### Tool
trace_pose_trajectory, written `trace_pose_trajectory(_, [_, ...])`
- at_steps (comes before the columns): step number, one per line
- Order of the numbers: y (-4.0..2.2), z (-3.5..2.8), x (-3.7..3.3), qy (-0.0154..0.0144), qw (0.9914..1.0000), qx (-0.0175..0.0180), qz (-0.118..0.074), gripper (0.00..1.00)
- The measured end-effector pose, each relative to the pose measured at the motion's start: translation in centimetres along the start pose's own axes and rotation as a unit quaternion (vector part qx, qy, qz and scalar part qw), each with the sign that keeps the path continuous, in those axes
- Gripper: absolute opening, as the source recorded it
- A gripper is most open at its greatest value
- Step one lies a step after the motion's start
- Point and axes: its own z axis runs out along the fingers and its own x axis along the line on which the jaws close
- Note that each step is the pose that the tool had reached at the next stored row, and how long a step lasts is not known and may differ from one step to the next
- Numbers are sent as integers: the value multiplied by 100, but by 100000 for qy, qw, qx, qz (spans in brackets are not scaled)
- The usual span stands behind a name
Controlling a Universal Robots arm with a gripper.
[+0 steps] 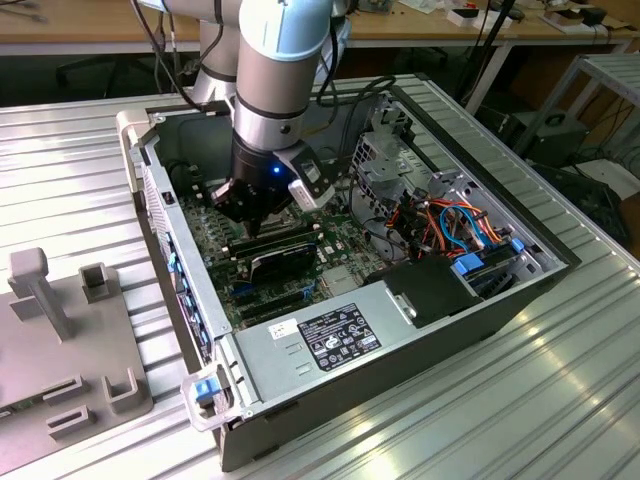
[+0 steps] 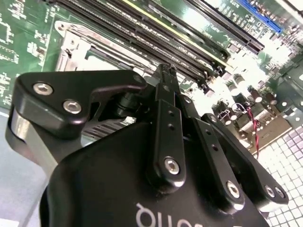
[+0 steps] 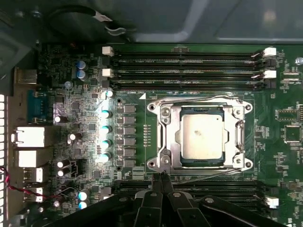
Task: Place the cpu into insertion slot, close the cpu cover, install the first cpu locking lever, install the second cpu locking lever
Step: 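Install the second cpu locking lever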
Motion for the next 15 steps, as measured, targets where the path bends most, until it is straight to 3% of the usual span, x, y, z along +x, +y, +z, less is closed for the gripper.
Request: trace_pose_trajectory(15, [-2,64,24,3,100000,-56,-21,11])
